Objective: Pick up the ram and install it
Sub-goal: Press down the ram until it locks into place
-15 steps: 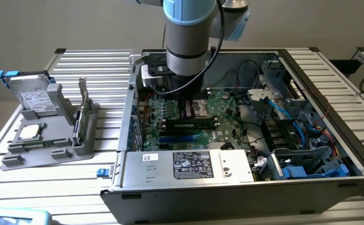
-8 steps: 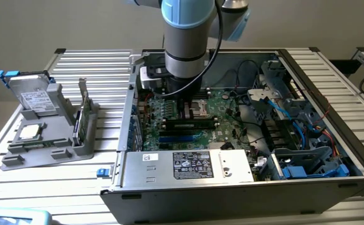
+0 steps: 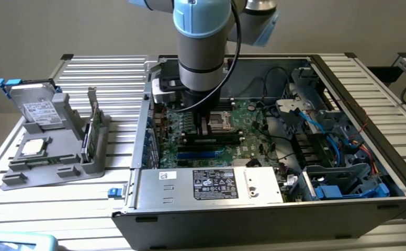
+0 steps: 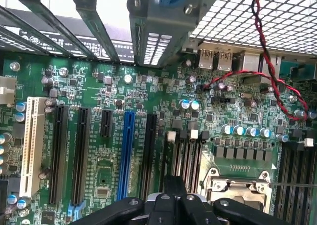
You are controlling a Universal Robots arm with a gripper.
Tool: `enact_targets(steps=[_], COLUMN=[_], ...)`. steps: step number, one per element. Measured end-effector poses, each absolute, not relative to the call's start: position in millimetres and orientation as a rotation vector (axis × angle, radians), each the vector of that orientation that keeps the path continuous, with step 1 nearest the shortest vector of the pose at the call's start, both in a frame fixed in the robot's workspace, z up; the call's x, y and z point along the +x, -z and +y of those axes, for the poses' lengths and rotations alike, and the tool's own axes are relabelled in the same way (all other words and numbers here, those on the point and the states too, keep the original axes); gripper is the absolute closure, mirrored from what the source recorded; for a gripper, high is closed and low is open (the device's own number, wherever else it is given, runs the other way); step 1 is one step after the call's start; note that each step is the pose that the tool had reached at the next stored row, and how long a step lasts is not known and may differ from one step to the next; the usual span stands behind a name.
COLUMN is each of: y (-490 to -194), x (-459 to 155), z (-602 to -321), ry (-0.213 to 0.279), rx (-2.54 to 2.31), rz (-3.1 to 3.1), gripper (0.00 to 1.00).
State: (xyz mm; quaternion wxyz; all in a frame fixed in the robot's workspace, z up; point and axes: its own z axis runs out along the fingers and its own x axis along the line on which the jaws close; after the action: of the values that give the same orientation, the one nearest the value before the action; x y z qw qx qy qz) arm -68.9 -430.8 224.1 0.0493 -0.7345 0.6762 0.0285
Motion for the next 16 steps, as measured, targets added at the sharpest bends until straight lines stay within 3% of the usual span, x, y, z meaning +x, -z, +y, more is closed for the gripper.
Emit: enact_targets(steps=[3, 16], y=[-224, -274], x=[-70, -58], z=[-431, -432], ry=[-0.087, -0.092], rx=[-2.236, -2.234], rz=[2.059, 2.054], gripper=[0.89, 0.89])
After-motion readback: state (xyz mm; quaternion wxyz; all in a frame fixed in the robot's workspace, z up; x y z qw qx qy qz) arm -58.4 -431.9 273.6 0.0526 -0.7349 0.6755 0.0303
